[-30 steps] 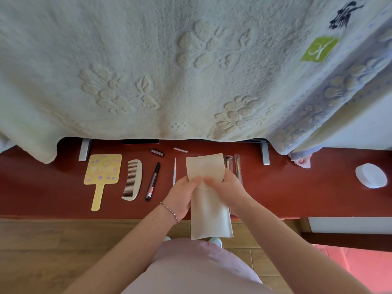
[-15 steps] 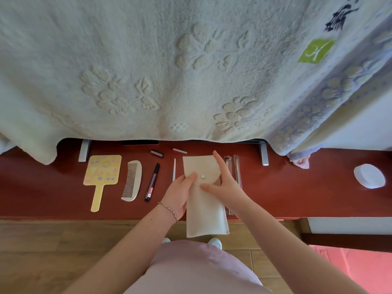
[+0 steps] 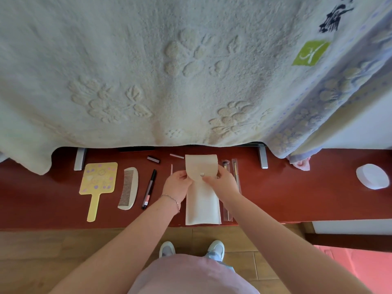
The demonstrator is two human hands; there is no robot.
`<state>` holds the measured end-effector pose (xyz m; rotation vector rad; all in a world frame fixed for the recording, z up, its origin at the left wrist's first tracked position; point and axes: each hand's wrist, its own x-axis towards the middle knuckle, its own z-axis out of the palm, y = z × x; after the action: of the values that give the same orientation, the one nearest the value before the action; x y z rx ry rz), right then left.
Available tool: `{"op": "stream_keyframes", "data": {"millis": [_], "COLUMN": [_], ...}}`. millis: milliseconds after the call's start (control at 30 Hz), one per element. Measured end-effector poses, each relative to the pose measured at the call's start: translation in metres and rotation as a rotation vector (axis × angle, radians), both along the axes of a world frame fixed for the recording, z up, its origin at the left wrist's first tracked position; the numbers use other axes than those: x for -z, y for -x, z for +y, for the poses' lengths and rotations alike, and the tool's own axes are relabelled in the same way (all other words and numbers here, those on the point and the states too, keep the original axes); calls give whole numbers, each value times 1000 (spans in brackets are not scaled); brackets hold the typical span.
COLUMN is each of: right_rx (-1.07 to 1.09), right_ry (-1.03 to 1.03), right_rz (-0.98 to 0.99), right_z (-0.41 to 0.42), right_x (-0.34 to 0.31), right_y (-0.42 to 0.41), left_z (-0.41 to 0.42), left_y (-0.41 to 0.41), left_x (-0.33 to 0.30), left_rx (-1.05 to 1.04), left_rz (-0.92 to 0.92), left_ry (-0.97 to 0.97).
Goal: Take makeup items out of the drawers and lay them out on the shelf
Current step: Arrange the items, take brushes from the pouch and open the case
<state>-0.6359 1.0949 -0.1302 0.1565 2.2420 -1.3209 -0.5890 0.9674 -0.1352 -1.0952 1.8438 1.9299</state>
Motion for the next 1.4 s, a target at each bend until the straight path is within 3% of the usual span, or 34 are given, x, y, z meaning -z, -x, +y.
{"op": "stream_keyframes", "data": {"millis": [400,600,833,900,1033,1133,1400], "right_rx": [-113,-165,-164,-137,-90,-43,97], "right_ry": [-257,-361,-334,-348,-448,-559,-793], "right_rz": [49,131,281,330,398,368,267], "right_z": [-9,-14,6,19,49,77,161], "right_x": [11,9,-16,-22,-29,-30,-40], "right_y": [5,3,-16,-23,-36,-48,-95], "left_z": [1,8,1,1,11,24,71], "left_y": [1,0,-11,-14,-14,-7,15], "left_x": [21,-6,-23,-27,-28,-27,-24], "left_rx": [42,-15,-26,79,510,753,1157], "left_rz": [-79,5,97,168,350,435,675], "left_ry": [83,128,160,279,677,856,1260]}}
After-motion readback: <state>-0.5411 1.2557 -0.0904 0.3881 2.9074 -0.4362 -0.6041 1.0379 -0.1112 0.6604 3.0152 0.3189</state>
